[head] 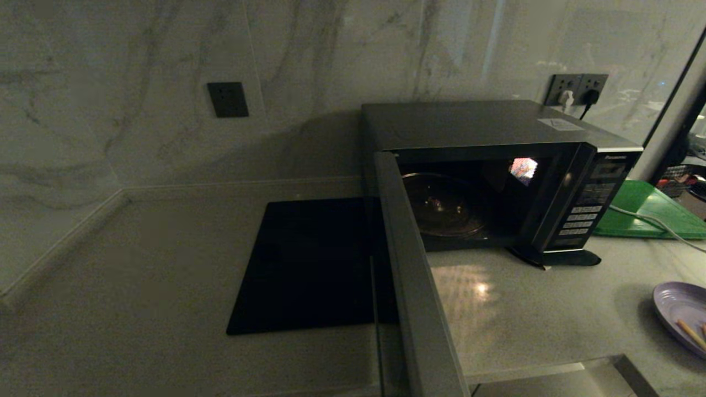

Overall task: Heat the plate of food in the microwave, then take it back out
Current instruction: Put the plate in the microwave oven

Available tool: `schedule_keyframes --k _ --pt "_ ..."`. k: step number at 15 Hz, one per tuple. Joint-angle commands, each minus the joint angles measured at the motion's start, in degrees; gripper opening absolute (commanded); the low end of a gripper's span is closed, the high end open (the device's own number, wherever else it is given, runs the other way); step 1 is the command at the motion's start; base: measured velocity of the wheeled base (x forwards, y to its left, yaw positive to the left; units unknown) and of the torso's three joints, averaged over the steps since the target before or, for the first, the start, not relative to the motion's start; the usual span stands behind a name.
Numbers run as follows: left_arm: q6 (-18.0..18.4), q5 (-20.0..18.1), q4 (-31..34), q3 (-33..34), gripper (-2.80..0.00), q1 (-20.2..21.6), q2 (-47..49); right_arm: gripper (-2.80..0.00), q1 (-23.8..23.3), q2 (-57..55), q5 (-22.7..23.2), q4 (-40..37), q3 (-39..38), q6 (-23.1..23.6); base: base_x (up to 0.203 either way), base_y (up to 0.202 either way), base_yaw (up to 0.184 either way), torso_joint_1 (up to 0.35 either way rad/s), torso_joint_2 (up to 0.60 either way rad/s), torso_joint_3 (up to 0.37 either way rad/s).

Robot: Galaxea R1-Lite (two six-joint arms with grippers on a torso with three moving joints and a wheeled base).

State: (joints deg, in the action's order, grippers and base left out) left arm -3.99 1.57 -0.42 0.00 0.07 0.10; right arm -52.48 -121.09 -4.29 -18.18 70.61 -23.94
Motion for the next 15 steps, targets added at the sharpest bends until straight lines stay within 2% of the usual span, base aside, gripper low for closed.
schedule_keyframes --k 1,15 --pt "-0.1 0.0 0.0 0.0 -2.80 0.0 0.0 -2.80 0.0 -0.2 0.1 -0.1 0.1 -0.1 0.000 0.000 0.000 0.000 0.00 0.000" --pt "-0.1 0.0 0.0 0.0 -2.80 0.0 0.0 -2.80 0.0 0.9 0.2 -0.1 -0.3 -0.3 0.000 0.000 0.000 0.000 0.00 0.000"
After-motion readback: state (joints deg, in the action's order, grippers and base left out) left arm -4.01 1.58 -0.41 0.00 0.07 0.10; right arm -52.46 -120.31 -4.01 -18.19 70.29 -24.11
